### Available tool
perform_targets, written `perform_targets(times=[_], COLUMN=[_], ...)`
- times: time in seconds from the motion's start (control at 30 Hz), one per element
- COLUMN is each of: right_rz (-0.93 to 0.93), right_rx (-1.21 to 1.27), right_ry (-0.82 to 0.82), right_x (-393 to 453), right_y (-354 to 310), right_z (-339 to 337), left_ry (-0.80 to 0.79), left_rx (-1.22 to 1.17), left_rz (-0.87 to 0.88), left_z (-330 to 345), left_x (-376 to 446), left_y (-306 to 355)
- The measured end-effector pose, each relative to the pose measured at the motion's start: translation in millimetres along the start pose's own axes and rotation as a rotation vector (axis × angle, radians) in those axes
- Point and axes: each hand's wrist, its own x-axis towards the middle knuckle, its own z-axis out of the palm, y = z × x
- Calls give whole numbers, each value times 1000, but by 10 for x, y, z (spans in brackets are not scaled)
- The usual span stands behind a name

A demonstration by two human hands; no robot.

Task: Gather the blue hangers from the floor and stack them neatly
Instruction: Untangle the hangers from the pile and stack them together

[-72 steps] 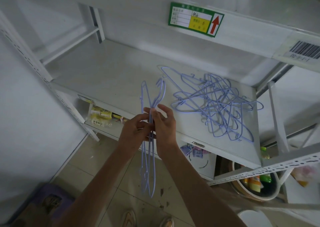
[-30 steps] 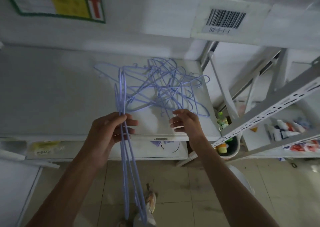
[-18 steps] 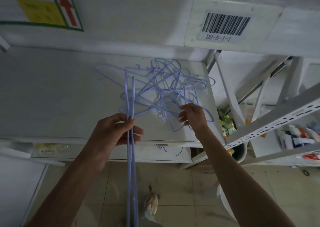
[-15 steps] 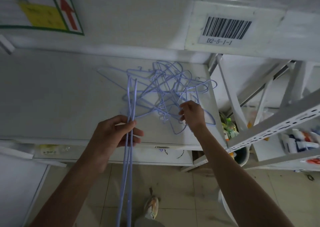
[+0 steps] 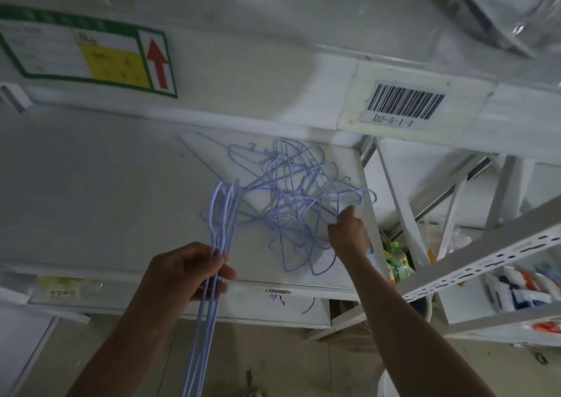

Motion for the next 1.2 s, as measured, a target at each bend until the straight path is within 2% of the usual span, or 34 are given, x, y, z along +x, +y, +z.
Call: perform_targets(times=[0.2,0.27,0.37,0.43,0.67,0.83,0.97,1.2], right_rz=[-22,-35,-156,-259,-343,-349,-439,-343], right_rx=[13,110,306,348,394,272,89,237], right_ry=[149,231,373,418,432,425,422,340], right_x=[-185,-195,-247,-269,-387,-405,-498,-583], right_y=[129,106,-17,-131,-326,-210,-117,205], right_z=[71,-21,-216,-334,-616,-713,-714,-640], left_ry=[24,35,50,77,100,94,61,86], left_rx=[-17,-7,4,2,1,12,26,2], left_rz=[-63,-55,-25,-12,13,19,5,-5], left_z=[-55,-73,-94,-107,-48,-71,-72,-71], left_x=[-159,-226,-295,-315,-330,-329,-335,-350], left_y=[-134,-128,-82,-62,-8,-31,-67,-110])
